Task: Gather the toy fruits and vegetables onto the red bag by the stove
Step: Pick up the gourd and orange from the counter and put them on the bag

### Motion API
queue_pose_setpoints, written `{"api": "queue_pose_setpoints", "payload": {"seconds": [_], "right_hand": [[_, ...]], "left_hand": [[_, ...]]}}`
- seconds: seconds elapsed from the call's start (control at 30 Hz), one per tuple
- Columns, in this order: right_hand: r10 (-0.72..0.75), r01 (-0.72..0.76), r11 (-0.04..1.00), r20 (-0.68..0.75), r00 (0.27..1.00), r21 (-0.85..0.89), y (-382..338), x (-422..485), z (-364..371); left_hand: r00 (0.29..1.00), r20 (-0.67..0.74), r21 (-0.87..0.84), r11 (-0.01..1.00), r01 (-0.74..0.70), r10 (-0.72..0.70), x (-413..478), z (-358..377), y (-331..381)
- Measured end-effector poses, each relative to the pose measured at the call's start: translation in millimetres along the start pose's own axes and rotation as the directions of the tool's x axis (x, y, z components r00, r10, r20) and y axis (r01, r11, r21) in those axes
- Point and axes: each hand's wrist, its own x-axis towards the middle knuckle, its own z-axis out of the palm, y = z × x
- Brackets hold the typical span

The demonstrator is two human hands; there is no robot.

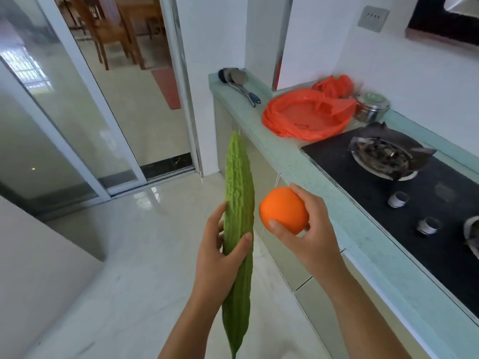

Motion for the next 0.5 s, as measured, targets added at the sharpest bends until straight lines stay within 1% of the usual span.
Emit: {"api": "queue_pose_setpoints", "payload": {"seconds": [0.1,0.2,0.37,0.5], "right_hand": [[-0.016,0.016,1.000,0.028,0.999,0.016,8,26,13],[-0.003,0.003,1.000,0.025,1.000,0.029,21,57,20],[0.025,-0.024,0.997,-0.020,0.999,0.074,54,136,17],[0.042,-0.036,0.995,-0.059,0.997,0.097,72,210,3]], "left_hand": [[0.999,-0.054,-0.017,1.000,0.000,-0.001,23,-5,-7],[0.998,-0.059,-0.021,1.000,0.004,-0.006,56,-2,-10],[1.000,-0.022,0.011,1.000,-0.014,0.014,142,24,-10],[0.998,0.041,0.050,0.998,-0.045,0.043,216,51,7]]}}
